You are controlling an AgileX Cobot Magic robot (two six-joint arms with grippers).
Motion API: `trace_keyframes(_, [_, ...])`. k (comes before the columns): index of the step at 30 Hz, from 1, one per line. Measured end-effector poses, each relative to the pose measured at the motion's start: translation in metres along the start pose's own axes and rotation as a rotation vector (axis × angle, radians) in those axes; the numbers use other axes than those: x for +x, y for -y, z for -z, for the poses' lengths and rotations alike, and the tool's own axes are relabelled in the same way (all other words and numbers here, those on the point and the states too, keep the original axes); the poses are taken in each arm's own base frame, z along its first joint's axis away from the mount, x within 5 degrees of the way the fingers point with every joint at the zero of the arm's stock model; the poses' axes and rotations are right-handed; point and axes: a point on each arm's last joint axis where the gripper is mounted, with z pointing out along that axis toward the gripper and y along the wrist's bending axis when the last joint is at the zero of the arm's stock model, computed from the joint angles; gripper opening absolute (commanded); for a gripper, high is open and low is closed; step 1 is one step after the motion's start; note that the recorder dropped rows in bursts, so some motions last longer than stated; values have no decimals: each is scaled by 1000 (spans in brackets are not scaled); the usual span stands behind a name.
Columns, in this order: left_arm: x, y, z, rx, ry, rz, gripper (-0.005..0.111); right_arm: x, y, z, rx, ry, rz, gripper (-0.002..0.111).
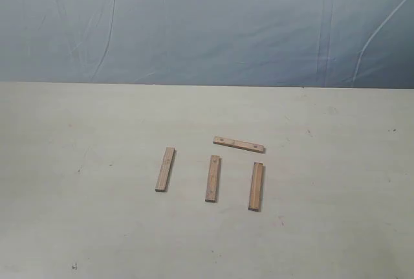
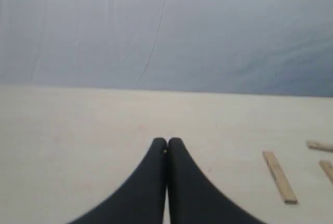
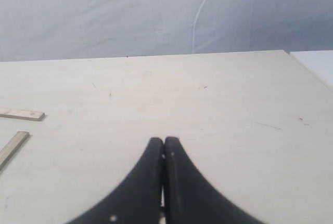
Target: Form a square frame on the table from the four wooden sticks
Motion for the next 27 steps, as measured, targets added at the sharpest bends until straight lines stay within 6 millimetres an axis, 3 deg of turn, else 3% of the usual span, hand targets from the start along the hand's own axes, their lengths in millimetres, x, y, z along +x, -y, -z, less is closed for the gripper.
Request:
trace_keyframes(5, [-27, 0, 4, 11, 306, 43, 0, 0, 0, 0, 0, 0, 0, -1])
trace_keyframes(10, [-54, 1, 18, 160, 619, 461, 0, 0, 0, 0, 0, 0, 0, -1])
trace_keyframes(13, [-67, 1, 28, 248, 791, 535, 0, 0, 0, 0, 0, 0, 0, -1])
trace_keyframes(16, [-94, 3, 34, 255, 894, 476, 0, 0, 0, 0, 0, 0, 0, -1])
trace_keyframes(20, [-156, 13, 31, 264, 944, 309, 0, 0, 0, 0, 0, 0, 0, -1])
trace_keyframes(23, [-196, 23, 14, 274, 889, 164, 0, 0, 0, 0, 0, 0, 0, -1])
trace_keyframes(27, [-227, 30, -37, 206, 617, -64, 0, 0, 0, 0, 0, 0, 0, -1])
